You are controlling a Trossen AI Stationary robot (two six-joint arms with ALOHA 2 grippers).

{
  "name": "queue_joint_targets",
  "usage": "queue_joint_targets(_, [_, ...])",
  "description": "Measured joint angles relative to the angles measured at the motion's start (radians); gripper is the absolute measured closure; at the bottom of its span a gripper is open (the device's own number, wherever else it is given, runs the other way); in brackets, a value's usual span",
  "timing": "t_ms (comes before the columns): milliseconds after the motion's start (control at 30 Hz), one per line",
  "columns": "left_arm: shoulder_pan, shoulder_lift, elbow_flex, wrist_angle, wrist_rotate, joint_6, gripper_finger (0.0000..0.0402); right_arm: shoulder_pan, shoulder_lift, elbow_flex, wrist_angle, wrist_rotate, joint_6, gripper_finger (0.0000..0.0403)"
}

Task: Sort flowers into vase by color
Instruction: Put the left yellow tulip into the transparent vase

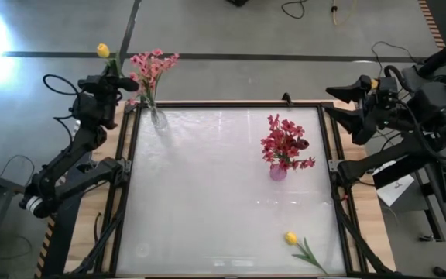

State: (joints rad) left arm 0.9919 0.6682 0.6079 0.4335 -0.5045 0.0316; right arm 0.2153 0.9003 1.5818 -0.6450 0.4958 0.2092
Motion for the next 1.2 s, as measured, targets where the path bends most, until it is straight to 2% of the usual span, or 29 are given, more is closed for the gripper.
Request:
queue_joint_targets(133, [-0.054, 0.001, -0.001, 0.029, -0.007, 0.011, 0.0401, 0.000, 0.012, 0.000, 0.000, 0.003, 0.000, 0.0074])
queue_joint_targets(233, [-0.107, 0.019, -0.001, 0.110, -0.035, 0.016, 0.0401, 0.000, 0.021, 0.000, 0.000, 0.003, 0.001, 0.0074])
queue_joint_targets(400, [-0.192, 0.106, -0.001, 0.203, -0.205, 0.086, 0.0401, 0.000, 0.033, 0.000, 0.000, 0.003, 0.017, 0.0074])
queue_joint_targets(667, [-0.220, 0.210, 0.027, 0.254, -0.351, 0.171, 0.0401, 0.000, 0.032, 0.000, 0.000, 0.004, 0.030, 0.0074])
queue_joint_targets(933, [-0.227, 0.220, 0.010, 0.250, -0.357, 0.184, 0.0402, 0.000, 0.033, 0.000, 0.000, 0.004, 0.035, 0.0074])
queue_joint_targets(1100, [-0.232, 0.227, -0.020, 0.230, -0.246, 0.127, 0.0402, 0.000, 0.034, 0.000, 0.000, 0.003, 0.035, 0.0074])
queue_joint_targets(1200, [-0.232, 0.236, -0.040, 0.229, -0.216, 0.120, 0.0402, 0.000, 0.033, 0.000, 0.000, 0.004, 0.048, 0.0074])
